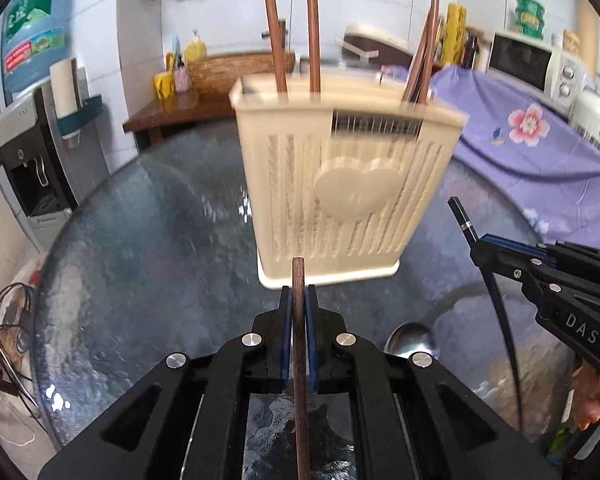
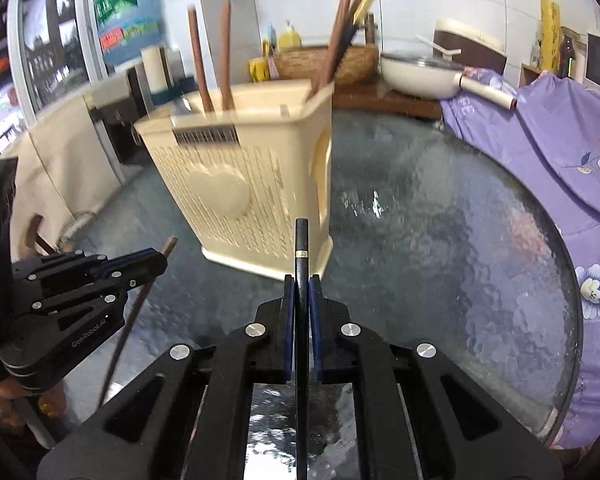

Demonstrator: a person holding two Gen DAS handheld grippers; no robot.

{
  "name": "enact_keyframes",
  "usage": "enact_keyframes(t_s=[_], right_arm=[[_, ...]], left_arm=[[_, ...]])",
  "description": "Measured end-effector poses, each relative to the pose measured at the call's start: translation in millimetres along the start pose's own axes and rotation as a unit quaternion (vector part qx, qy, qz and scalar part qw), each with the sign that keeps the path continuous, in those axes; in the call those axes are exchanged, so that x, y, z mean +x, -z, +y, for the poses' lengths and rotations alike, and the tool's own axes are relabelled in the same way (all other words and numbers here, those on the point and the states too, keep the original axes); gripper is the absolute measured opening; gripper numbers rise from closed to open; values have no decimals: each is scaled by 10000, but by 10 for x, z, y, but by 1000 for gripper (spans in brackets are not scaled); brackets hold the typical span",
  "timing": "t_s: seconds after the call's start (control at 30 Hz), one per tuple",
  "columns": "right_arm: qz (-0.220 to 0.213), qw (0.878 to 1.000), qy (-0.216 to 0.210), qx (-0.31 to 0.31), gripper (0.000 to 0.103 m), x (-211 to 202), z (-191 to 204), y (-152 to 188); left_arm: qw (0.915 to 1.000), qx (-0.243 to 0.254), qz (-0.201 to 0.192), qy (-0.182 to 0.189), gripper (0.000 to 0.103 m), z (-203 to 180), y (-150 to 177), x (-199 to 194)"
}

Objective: Organize utensils
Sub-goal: 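Raise both chopsticks and insert them into the cream holder with both tools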

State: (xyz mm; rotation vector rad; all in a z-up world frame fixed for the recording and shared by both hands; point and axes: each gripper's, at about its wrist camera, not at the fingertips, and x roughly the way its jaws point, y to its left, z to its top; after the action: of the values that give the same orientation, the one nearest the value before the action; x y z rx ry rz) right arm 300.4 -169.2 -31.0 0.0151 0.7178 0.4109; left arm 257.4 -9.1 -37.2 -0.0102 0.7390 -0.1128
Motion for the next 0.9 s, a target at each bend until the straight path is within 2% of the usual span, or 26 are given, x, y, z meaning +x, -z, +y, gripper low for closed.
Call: enact_keyframes(t_s=[0.2,0.47,0.9], right_arm=[[-515,9984,-239,15,8,-463,28,-166],[-927,9945,-485,-98,8,-964,122,-233],[-1047,9922,-664,-107,8,-1232,176,-238]], left_arm=[[9983,-92,-551,136,7,-3,-119,-473],[9928,-66,-1146,338,7,-70,-204,-1004],[9881,77,-1467,461,7,-86,-244,-1299]])
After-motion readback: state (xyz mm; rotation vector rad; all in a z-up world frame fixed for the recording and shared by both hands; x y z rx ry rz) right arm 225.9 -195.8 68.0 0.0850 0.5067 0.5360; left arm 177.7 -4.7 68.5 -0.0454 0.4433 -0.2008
